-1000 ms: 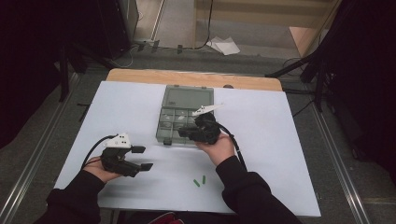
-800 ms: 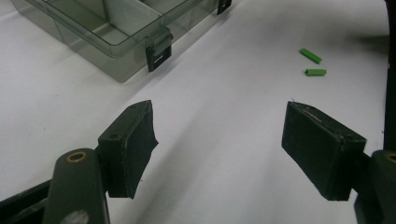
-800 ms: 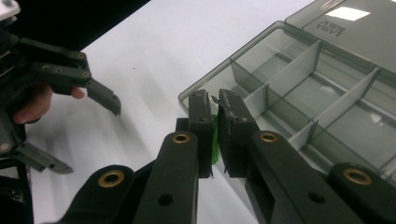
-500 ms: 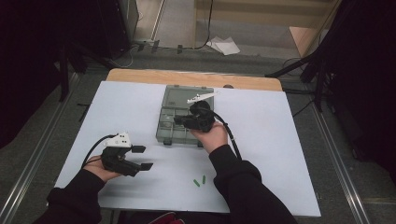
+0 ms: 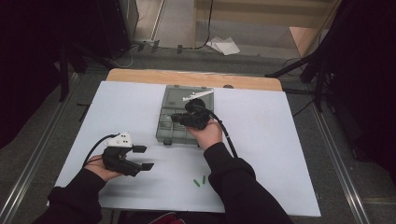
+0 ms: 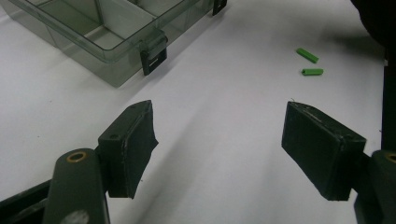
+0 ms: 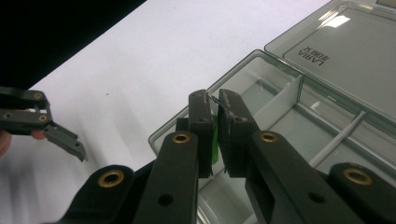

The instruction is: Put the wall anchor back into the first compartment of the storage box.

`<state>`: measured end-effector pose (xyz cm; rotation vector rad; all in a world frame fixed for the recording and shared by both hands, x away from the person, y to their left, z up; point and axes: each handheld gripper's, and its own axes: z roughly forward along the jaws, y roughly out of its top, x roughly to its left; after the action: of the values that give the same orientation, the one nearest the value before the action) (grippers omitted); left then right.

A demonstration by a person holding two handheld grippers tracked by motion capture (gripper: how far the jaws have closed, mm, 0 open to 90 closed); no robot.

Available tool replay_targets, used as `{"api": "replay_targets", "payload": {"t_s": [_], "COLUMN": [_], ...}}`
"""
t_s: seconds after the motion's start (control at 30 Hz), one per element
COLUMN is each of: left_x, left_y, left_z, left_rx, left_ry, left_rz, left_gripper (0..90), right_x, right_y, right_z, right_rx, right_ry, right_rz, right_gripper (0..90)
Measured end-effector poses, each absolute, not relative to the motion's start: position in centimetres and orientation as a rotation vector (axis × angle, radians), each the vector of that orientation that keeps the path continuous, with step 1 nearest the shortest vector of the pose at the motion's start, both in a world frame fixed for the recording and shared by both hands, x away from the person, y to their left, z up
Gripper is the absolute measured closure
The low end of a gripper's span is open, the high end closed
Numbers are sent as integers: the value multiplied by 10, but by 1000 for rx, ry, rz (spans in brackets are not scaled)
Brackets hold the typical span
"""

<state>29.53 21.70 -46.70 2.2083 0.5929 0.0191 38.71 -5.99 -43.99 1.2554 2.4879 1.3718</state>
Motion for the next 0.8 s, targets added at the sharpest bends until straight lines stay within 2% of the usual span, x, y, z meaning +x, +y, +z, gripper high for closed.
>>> {"api": "replay_targets", "payload": {"t_s": [0.8], "left_x": [295], "left_y": [216], "left_z": [-467], "left_rx": [2212], "left_ry": [594], "left_rz": [9], "left_gripper": [250], "right_x": [412], "right_y": [-42], "right_z": [-456], "right_rx": [1324], "right_ry": [2461], "right_rz": [1336], "right_gripper": [853]}}
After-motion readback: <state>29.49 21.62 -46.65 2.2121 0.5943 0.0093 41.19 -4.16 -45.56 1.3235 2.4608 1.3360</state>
